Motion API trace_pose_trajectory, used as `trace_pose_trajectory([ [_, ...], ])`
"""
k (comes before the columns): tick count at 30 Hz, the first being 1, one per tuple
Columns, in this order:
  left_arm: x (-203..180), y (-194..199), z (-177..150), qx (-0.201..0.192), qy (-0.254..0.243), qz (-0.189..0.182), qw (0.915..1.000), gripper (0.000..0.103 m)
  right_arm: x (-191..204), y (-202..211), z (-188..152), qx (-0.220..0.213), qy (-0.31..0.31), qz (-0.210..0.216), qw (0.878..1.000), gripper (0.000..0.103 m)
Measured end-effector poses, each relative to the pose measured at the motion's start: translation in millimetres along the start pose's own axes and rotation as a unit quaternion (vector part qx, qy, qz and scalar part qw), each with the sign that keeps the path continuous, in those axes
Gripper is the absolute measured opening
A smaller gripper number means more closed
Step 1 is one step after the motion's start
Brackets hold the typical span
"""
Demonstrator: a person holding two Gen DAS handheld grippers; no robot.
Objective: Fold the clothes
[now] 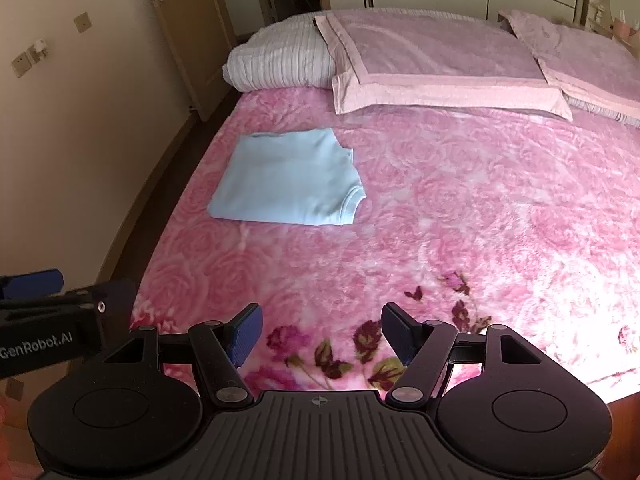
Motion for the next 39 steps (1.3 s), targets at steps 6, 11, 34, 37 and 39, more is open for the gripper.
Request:
trace_pose_trajectory([
  [6,14,-24,12,0.004,-0.006,-0.007,0.9999,0.079,11,-25,-4,0.026,-0.005,-0.008,1.0,0.069],
  [11,20,-36,21,0.013,-0.018,-0.018,0.9996,0.079,17,-36,4,0.032,-0.023,-0.016,0.999,0.069],
  [34,38,-83,17,0.06,-0.006,-0.024,0.9979,0.079,36,-89,18,0.063,-0.034,-0.024,0.997,0.069],
  [37,38,-89,18,0.061,-0.009,-0.024,0.9978,0.079,36,-96,22,0.064,-0.033,-0.023,0.997,0.069],
  [39,38,-92,20,0.062,-0.009,-0.026,0.9977,0.079,36,-100,24,0.066,-0.034,-0.023,0.997,0.069],
])
Point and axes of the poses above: each gripper's, at about its wrist camera, not at the fingertips, and y roughly against the way its jaws point, x to its left, z to its top, the point moved 10 cm from there along -y, roughly the way its jaws point, and after that the axes turned 13 degrees about -x, right-handed, at the moved point
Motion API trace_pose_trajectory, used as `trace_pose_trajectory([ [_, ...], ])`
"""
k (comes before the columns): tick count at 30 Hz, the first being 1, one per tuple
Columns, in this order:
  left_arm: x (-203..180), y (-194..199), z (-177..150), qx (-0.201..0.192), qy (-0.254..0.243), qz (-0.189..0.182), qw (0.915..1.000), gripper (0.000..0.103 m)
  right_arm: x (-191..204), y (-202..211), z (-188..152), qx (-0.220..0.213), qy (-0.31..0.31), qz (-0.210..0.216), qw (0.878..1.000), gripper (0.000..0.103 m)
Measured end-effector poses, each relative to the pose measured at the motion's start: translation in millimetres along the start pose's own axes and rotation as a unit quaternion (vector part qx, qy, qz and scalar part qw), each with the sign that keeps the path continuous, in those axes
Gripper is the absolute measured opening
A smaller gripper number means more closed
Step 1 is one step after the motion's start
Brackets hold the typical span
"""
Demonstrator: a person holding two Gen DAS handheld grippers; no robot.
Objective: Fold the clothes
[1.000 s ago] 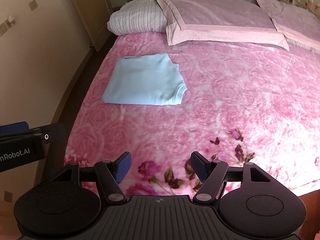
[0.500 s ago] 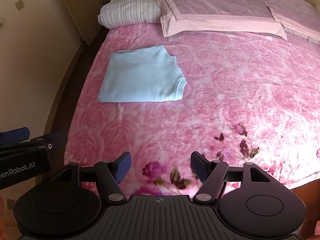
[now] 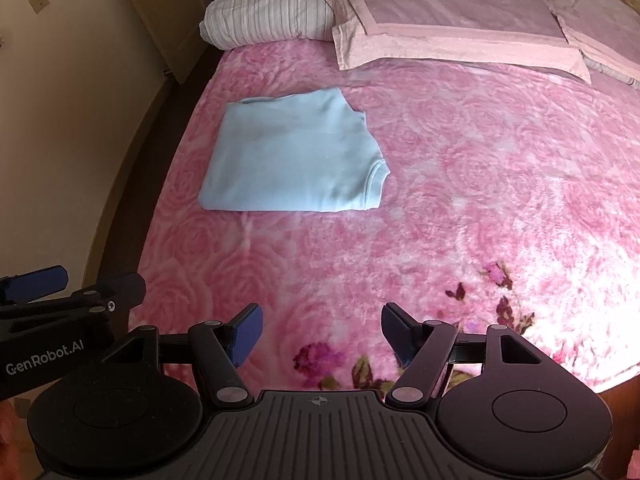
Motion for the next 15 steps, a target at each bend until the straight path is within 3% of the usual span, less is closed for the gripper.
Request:
trace_pose_trajectory([
  [15,10,-19,14,-0.002,-0.002,-0.01,0.9999,0.079,7,-16,14,0.003,0.002,-0.01,1.0,0.069],
])
Point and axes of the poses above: each gripper's, at about its wrist camera, not at the fingertips, and y roughly against the way its jaws point, x to its left, z to its top, the point moved 10 cm from there along -y, roughly the way its jaws point, and after that the axes turned 13 degrees about -x, right-handed, at the moved point
